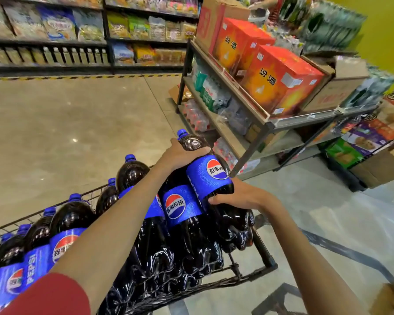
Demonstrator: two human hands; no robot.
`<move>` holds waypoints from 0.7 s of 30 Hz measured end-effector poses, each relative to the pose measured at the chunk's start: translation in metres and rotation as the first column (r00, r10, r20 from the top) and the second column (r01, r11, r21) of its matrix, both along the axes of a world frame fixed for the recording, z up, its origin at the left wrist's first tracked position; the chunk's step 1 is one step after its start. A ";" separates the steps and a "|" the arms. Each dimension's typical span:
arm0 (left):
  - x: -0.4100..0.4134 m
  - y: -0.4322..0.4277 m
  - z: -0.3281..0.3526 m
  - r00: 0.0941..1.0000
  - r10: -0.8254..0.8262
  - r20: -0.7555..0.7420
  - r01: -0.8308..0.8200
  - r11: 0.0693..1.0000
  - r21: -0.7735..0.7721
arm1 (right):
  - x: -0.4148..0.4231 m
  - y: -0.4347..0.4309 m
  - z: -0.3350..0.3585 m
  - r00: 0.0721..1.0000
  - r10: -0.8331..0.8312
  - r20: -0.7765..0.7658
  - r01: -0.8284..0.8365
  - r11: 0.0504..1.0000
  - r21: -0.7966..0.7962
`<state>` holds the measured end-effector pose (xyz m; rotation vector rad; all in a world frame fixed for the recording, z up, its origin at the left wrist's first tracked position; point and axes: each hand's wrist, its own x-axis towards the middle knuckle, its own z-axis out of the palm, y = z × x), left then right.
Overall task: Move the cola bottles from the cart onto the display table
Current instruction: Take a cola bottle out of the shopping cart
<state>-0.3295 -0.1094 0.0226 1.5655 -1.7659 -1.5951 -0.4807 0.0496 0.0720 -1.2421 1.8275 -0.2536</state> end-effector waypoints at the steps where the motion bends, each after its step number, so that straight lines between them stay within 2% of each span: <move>1: 0.000 0.000 0.000 1.000 0.001 -0.006 -0.001 1.000 -0.002 | 0.000 0.000 0.000 1.000 -0.012 0.003 0.012 1.000 -0.004; 8: 0.000 0.005 -0.002 0.995 0.095 -0.035 -0.094 0.995 0.017 | 0.007 0.002 -0.003 0.986 -0.151 -0.066 0.145 0.986 -0.083; 14: -0.002 0.002 -0.011 0.981 0.171 -0.088 -0.169 0.985 0.025 | 0.008 0.004 0.001 0.983 -0.167 -0.080 0.159 0.982 -0.097; 18: -0.003 0.017 0.011 0.958 0.224 -0.182 -0.228 0.974 -0.003 | 0.005 0.008 0.003 0.980 -0.194 -0.048 0.186 0.973 -0.137; 21: -0.009 0.023 0.021 0.889 0.289 -0.354 -0.309 0.951 -0.002 | -0.003 0.008 0.010 0.981 -0.191 -0.019 0.184 0.964 -0.194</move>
